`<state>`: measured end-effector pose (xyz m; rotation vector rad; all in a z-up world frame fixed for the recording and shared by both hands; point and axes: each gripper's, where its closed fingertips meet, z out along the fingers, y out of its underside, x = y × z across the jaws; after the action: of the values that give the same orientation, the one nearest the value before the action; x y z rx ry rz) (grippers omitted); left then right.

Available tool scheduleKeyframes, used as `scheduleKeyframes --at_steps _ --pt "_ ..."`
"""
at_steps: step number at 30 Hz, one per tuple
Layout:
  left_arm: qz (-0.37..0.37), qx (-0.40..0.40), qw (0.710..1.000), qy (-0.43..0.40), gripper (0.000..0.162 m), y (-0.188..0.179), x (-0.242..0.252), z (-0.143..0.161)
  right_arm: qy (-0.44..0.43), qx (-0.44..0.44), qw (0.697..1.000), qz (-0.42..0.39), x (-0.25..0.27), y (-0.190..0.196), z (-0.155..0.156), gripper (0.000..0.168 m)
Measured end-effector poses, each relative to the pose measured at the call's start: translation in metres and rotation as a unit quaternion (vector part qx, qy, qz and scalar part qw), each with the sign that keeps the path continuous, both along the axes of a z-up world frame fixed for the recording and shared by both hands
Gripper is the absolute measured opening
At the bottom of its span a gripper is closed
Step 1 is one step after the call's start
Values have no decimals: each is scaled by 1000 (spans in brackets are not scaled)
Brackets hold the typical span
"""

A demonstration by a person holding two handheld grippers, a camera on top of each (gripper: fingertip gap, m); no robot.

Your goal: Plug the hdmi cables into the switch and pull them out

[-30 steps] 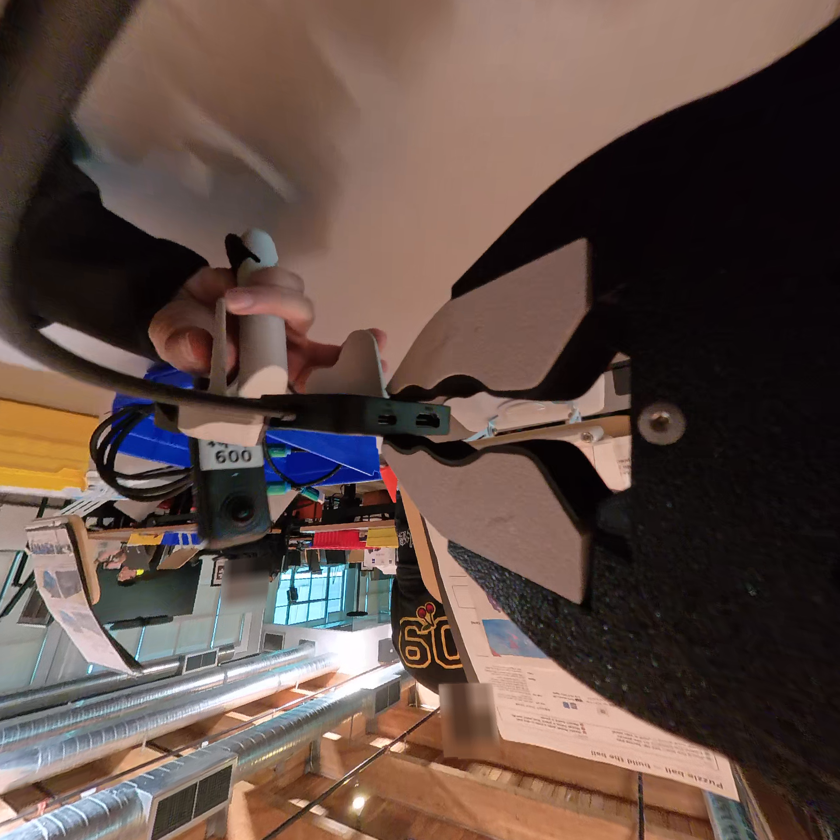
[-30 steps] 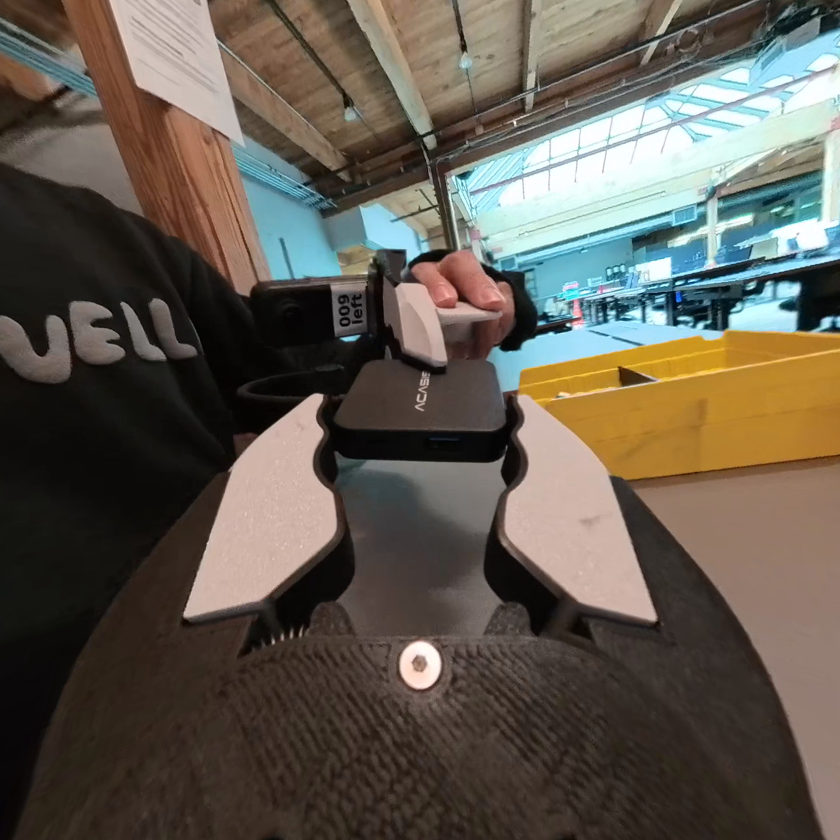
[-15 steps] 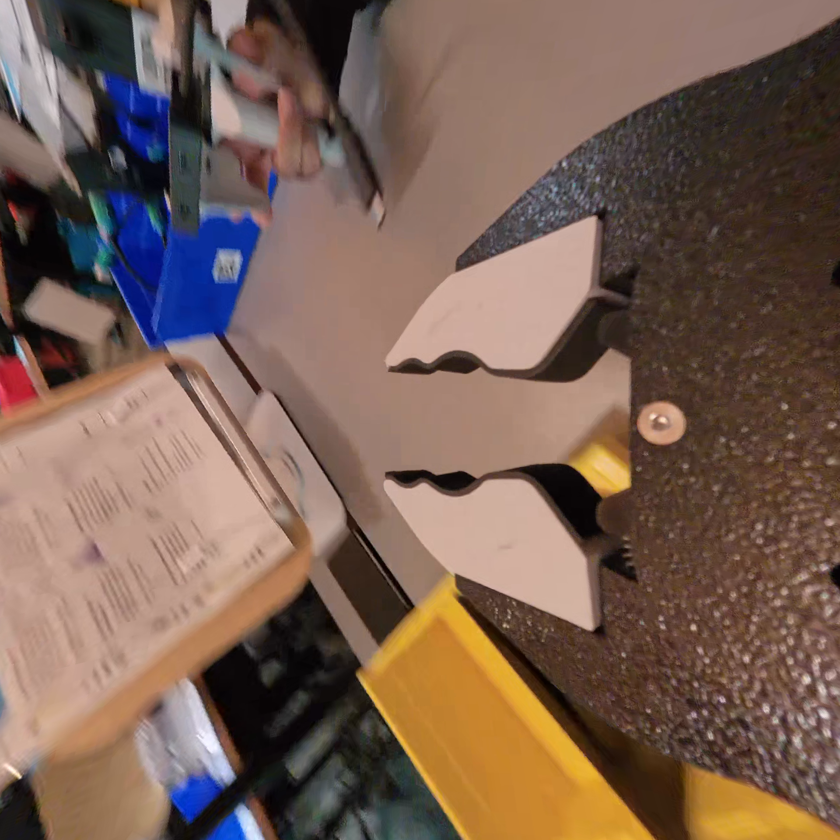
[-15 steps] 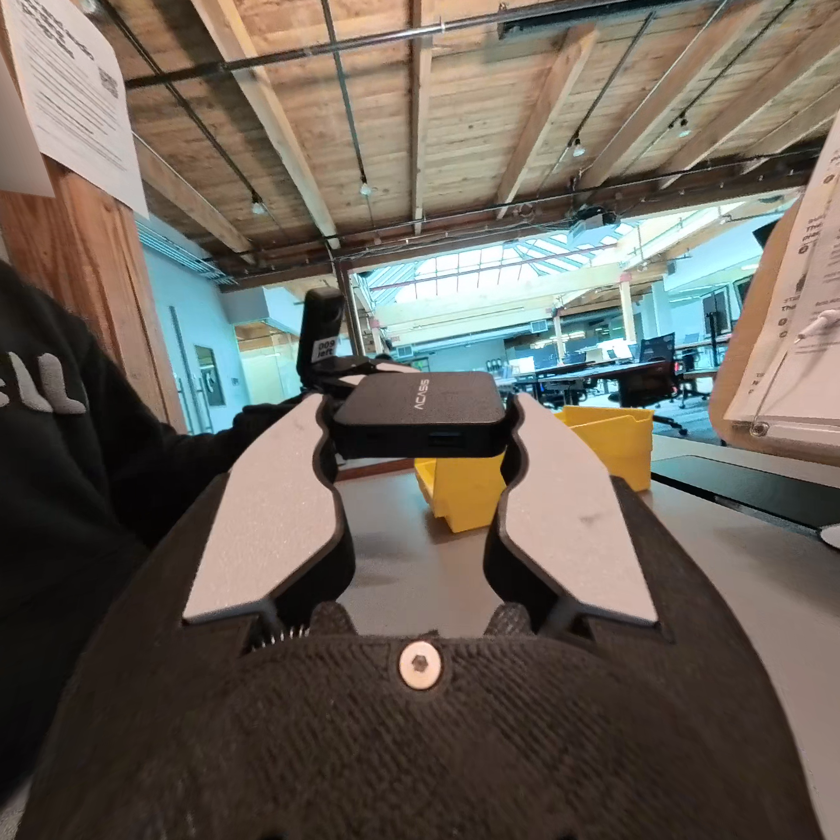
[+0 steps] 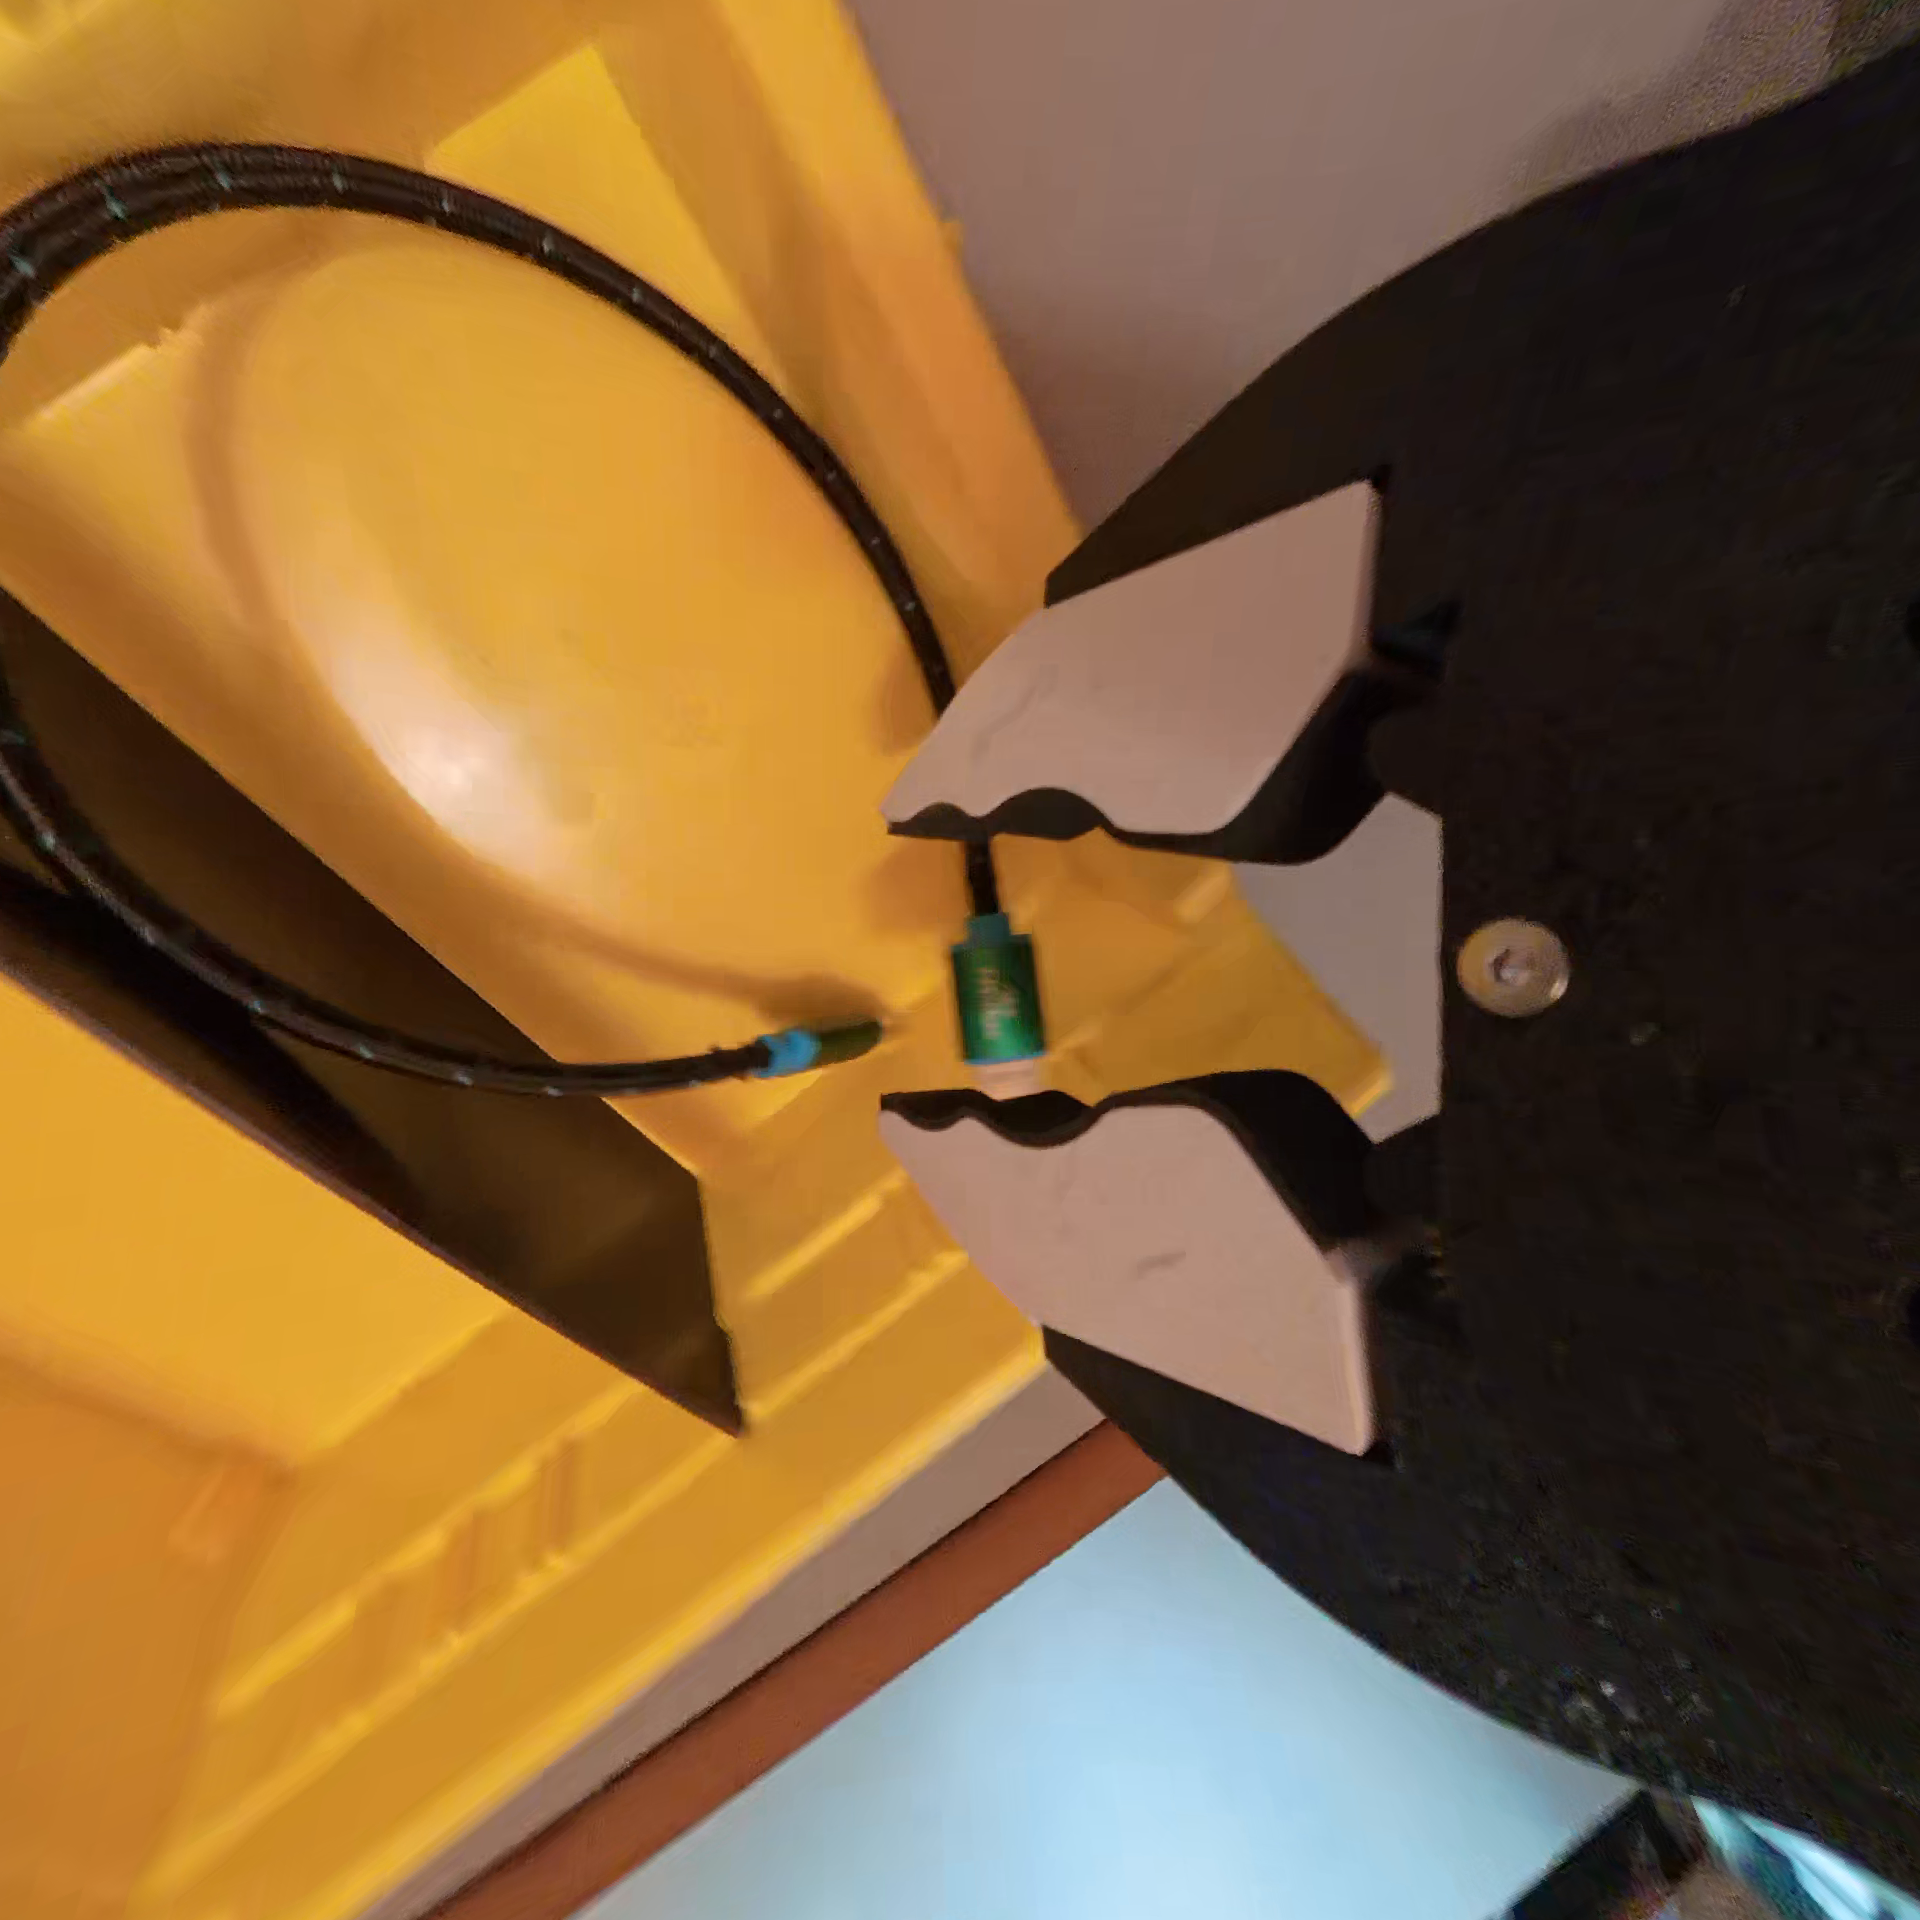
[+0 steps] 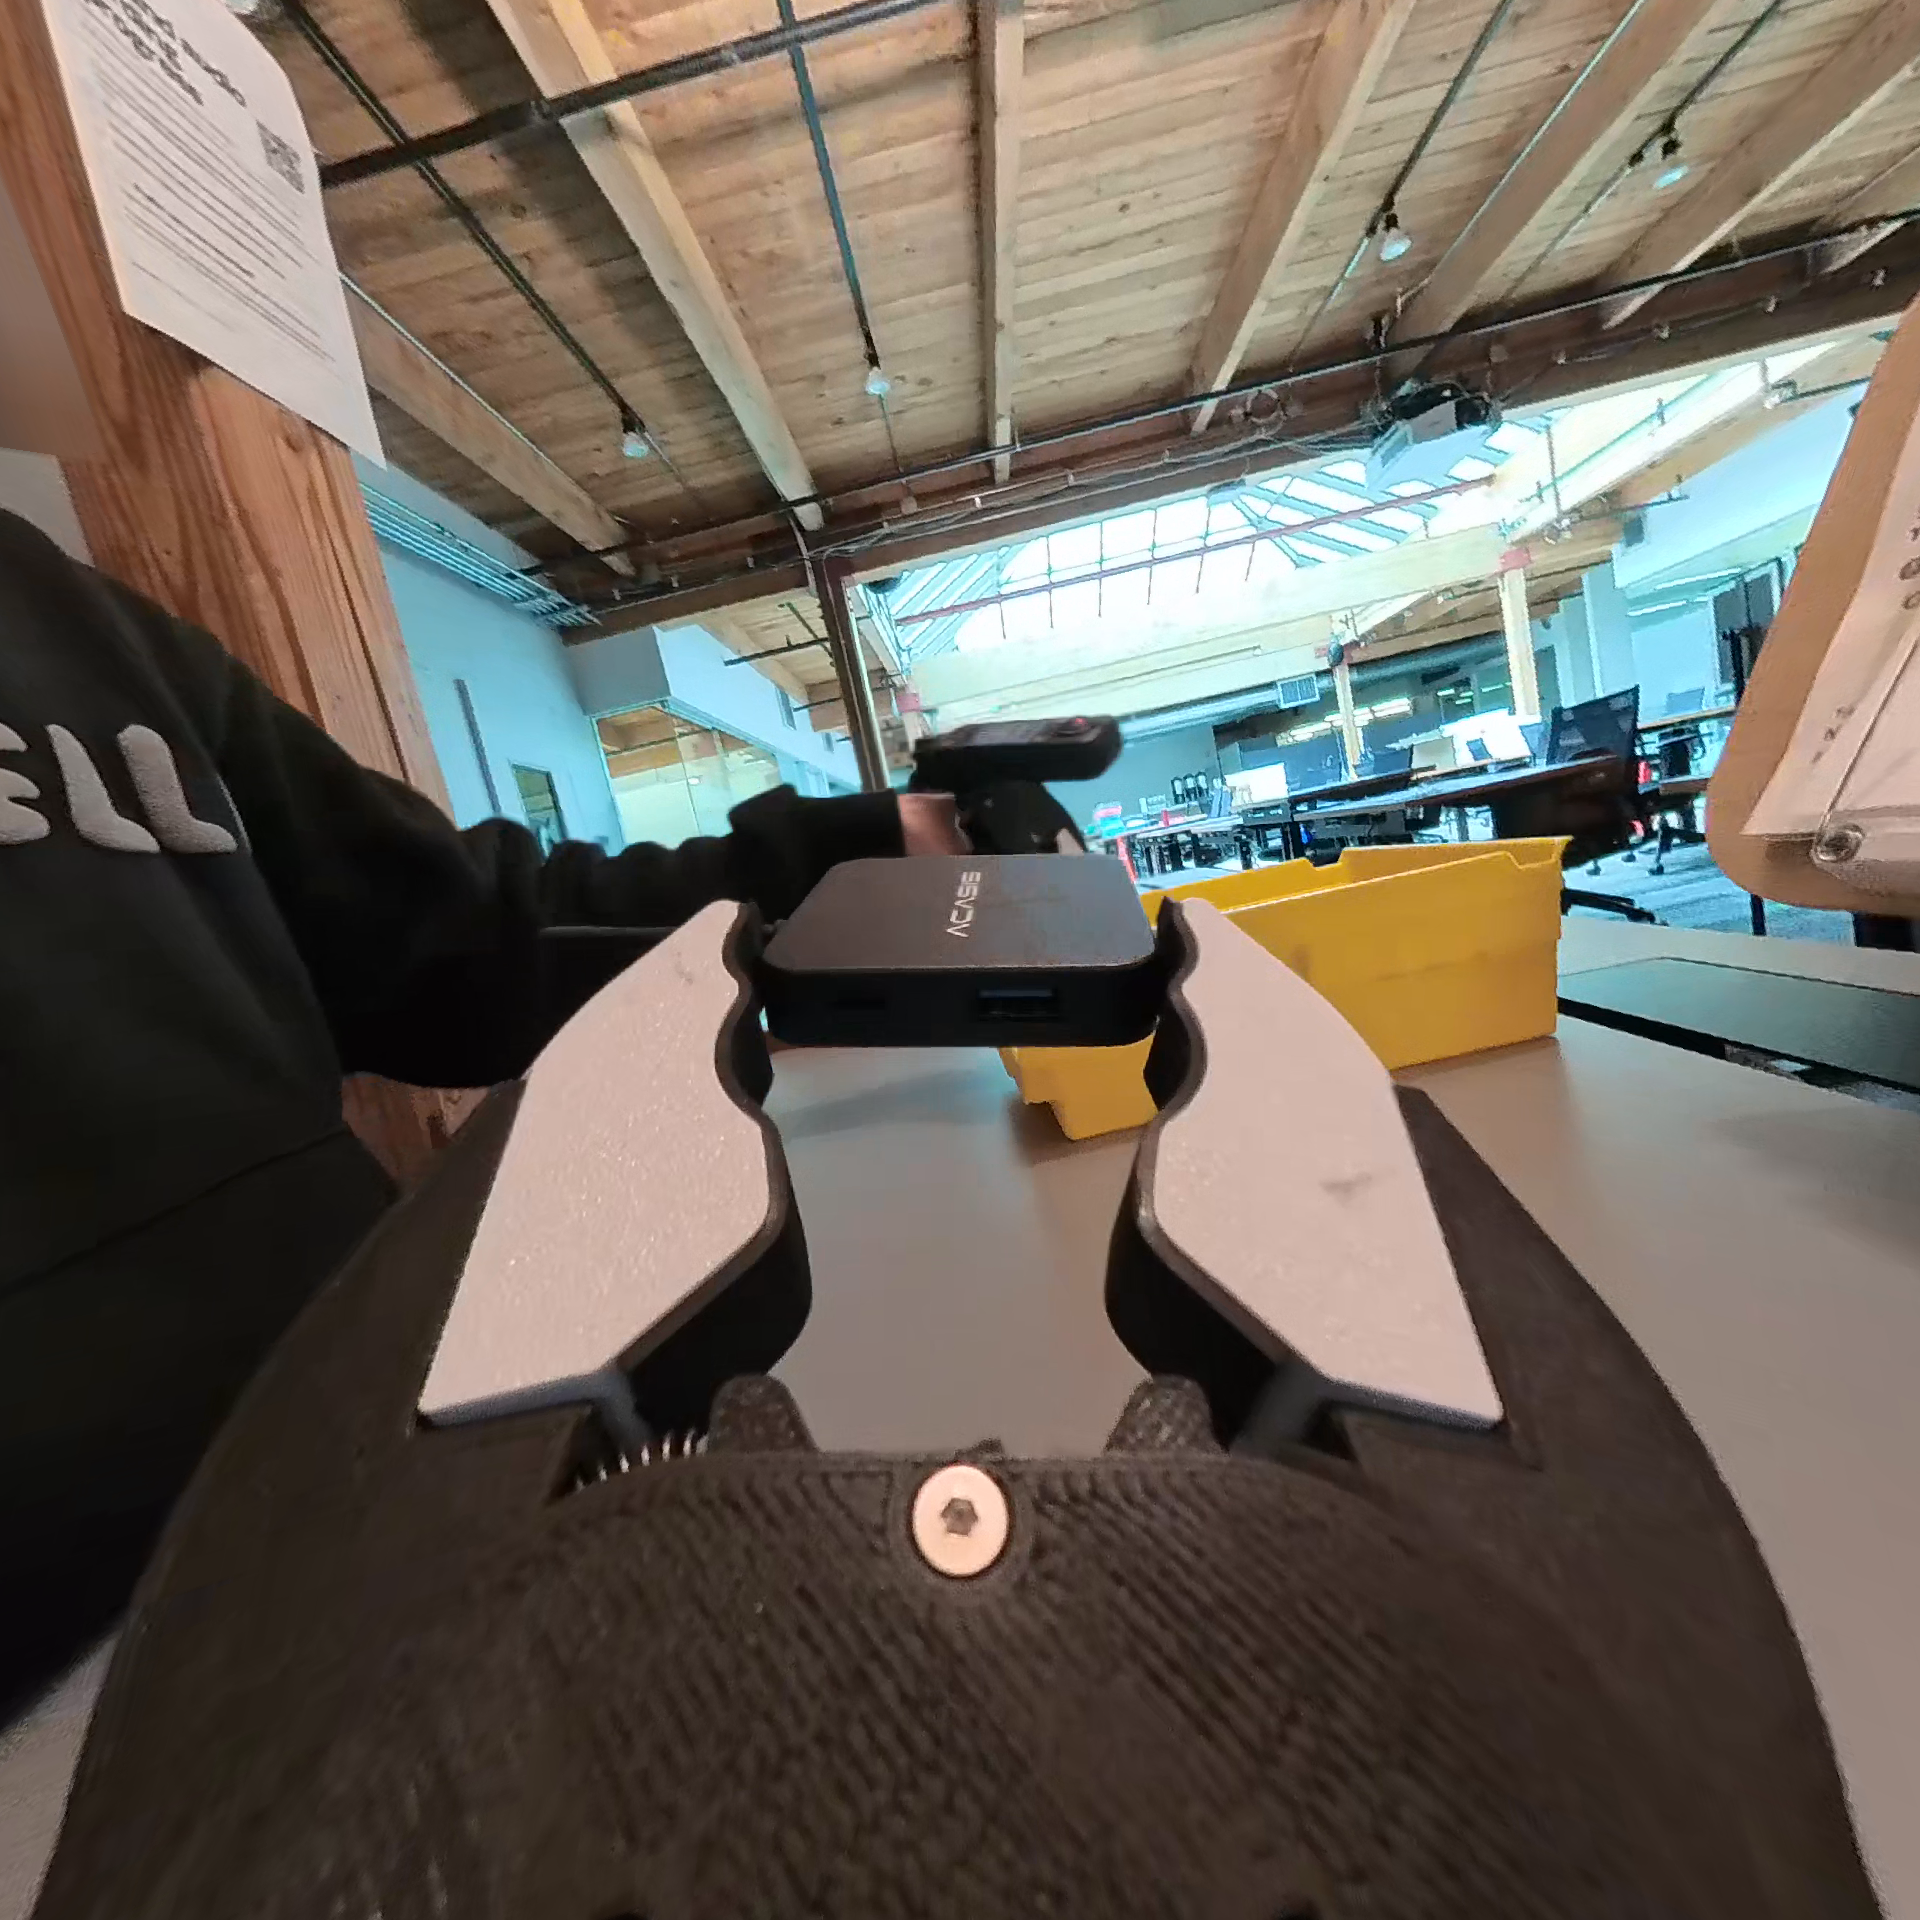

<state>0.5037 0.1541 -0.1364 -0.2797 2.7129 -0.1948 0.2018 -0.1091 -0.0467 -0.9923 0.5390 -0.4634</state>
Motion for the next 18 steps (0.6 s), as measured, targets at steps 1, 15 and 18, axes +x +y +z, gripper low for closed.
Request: scheduleKeyframes --at_steps 1,15,18 --pt "4 2 1000 -14 46 -9 11 -5 0 -3 1000 1 0 1 0 73" --pt "-94 -104 951 -274 4 -52 15 125 -62 60 996 3 -19 -21 27 72" --pt "-192 -143 892 -384 4 -78 -33 193 -109 118 986 43 -38 -37 46 73"
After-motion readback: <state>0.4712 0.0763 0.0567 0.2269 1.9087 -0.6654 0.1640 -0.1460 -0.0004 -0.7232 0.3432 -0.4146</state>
